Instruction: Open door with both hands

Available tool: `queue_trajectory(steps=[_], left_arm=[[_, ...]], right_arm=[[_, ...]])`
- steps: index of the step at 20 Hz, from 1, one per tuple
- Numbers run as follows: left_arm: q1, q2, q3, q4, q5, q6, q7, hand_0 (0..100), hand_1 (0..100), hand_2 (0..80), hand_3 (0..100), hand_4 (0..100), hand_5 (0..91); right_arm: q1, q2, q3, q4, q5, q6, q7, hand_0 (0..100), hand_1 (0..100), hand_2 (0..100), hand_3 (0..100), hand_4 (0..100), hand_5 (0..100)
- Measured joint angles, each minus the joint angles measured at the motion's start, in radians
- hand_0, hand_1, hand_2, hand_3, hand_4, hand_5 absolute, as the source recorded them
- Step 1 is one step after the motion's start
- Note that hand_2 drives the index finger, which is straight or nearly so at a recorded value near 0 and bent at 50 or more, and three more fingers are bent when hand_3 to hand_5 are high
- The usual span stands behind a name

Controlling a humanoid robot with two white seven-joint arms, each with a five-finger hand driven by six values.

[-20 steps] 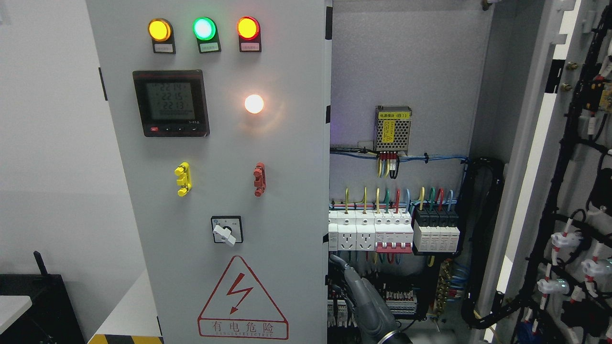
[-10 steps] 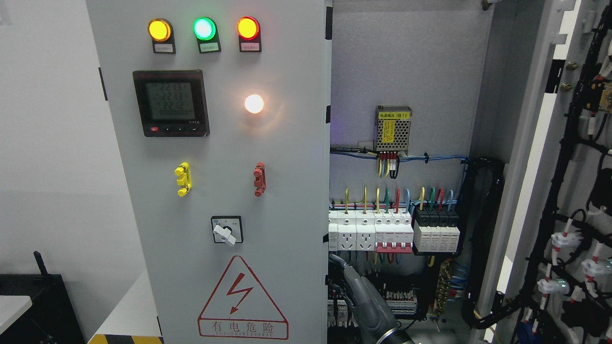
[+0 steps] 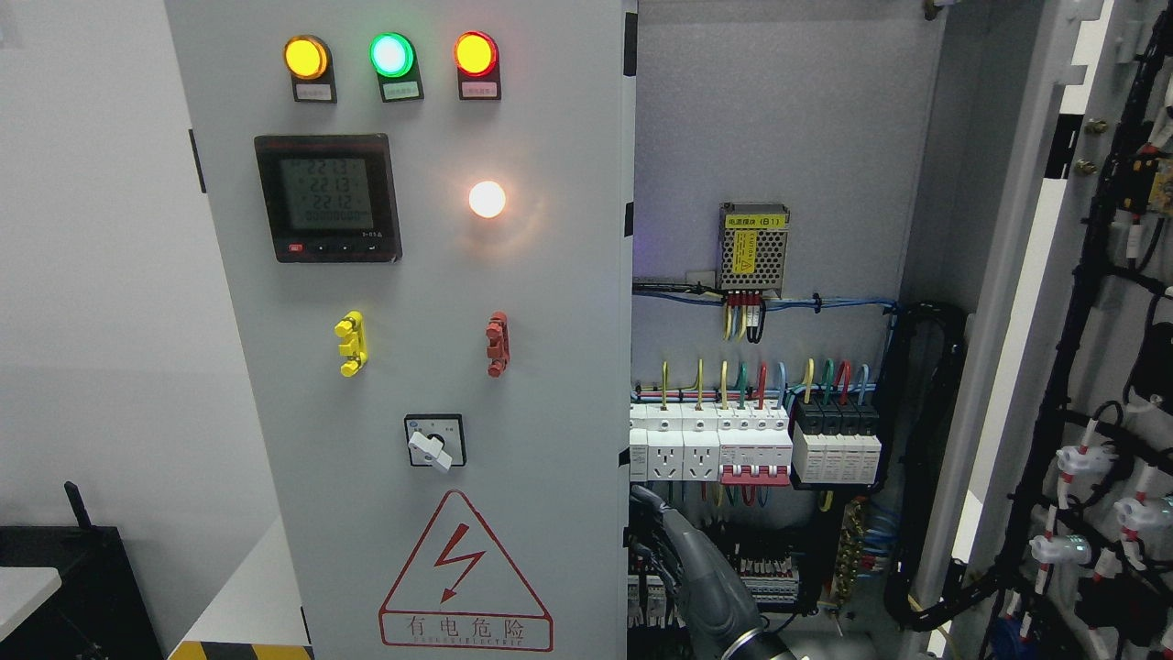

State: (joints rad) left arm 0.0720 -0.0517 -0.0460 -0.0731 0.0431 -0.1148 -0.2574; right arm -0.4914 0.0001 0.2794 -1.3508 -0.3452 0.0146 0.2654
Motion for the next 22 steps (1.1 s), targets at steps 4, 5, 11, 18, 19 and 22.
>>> queue_trajectory(steps=[4, 5, 11, 18, 19, 22], left_arm=[[0.0, 0.0, 0.0, 0.0, 0.0, 0.0, 0.0, 0, 0, 0.0, 0, 0, 0.0], [0.0, 0.0, 0.0, 0.0, 0.0, 0.0, 0.0, 0, 0, 0.0, 0, 0, 0.0], [0.0, 0.0, 0.0, 0.0, 0.0, 0.0, 0.0, 0, 0, 0.0, 0, 0, 0.0], [0.0, 0.0, 0.0, 0.0, 0.0, 0.0, 0.0, 0, 0, 0.0, 0, 0, 0.0], [0.0, 0.0, 0.0, 0.0, 0.0, 0.0, 0.0, 0, 0, 0.0, 0, 0, 0.0], [0.0, 0.0, 0.0, 0.0, 0.0, 0.0, 0.0, 0, 0, 0.0, 0, 0, 0.0]], right_arm=[[-0.001, 0.0, 0.0, 0.001, -0.003, 0.0, 0.02, 38, 0, 0, 0, 0, 0], [-0.001, 0.0, 0.0, 0.002, -0.004, 0.0, 0.021, 38, 0, 0, 0, 0, 0], [-0.013, 0.0, -0.001, 0.01, -0.005, -0.005, 0.027, 38, 0, 0, 0, 0, 0], [-0.02, 0.0, -0.001, 0.016, -0.006, -0.005, 0.067, 38, 0, 0, 0, 0, 0], [-0.021, 0.0, -0.001, 0.017, -0.006, -0.005, 0.067, 38, 0, 0, 0, 0, 0], [-0.023, 0.0, -0.001, 0.018, -0.006, -0.005, 0.076, 38, 0, 0, 0, 0, 0]])
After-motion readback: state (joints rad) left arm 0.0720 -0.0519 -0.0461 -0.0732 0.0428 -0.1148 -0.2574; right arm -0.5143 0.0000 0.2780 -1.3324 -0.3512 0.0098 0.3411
